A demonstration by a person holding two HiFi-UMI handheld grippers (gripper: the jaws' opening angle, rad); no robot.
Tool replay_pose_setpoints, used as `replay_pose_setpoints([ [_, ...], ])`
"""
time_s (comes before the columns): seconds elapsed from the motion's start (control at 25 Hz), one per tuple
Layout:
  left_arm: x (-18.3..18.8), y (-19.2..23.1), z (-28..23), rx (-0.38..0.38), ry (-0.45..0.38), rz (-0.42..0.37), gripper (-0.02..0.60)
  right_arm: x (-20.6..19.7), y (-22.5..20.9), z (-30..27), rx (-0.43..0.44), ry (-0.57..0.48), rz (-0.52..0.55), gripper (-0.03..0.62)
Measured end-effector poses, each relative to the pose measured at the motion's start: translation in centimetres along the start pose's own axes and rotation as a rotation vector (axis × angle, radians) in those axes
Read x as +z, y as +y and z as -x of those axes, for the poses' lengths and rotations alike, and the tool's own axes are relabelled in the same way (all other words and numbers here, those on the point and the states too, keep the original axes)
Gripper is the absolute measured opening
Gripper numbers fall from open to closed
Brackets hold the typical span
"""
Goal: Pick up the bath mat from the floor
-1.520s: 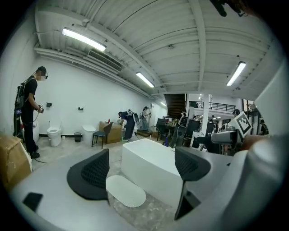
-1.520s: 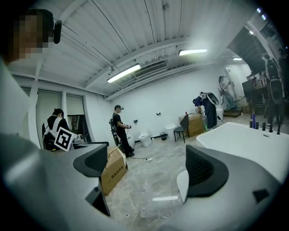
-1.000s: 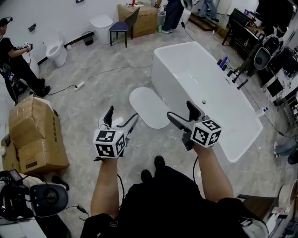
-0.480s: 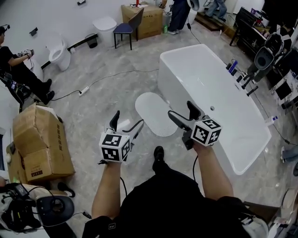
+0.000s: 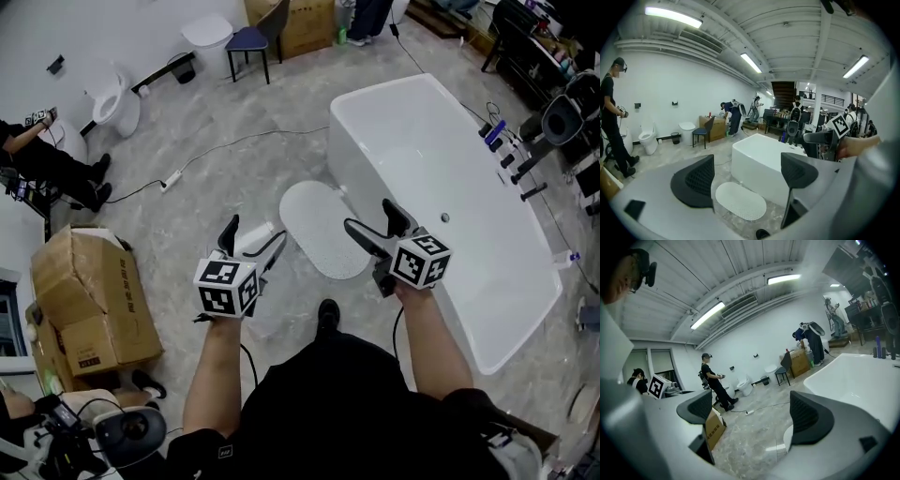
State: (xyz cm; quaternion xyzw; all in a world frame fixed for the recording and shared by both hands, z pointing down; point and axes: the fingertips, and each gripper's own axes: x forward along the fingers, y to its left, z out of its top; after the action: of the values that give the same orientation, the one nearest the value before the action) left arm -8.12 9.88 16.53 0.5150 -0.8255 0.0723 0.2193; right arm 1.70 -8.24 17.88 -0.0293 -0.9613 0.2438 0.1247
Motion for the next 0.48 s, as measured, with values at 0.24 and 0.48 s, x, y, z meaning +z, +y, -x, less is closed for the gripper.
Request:
replay_pose_setpoints([
  [0.24, 2.0, 1.1, -4.3, -0.01, 0.031, -0.027, 0.463, 1.3, -2.6, -3.4, 0.019, 0.015, -0.019, 0.531],
  [0.48, 2.4, 2.2, -7.9, -0.056, 0.056, -0.021, 0.463, 1.1, -5.1, -4.3, -0.032, 0.046, -0.038, 0.529],
])
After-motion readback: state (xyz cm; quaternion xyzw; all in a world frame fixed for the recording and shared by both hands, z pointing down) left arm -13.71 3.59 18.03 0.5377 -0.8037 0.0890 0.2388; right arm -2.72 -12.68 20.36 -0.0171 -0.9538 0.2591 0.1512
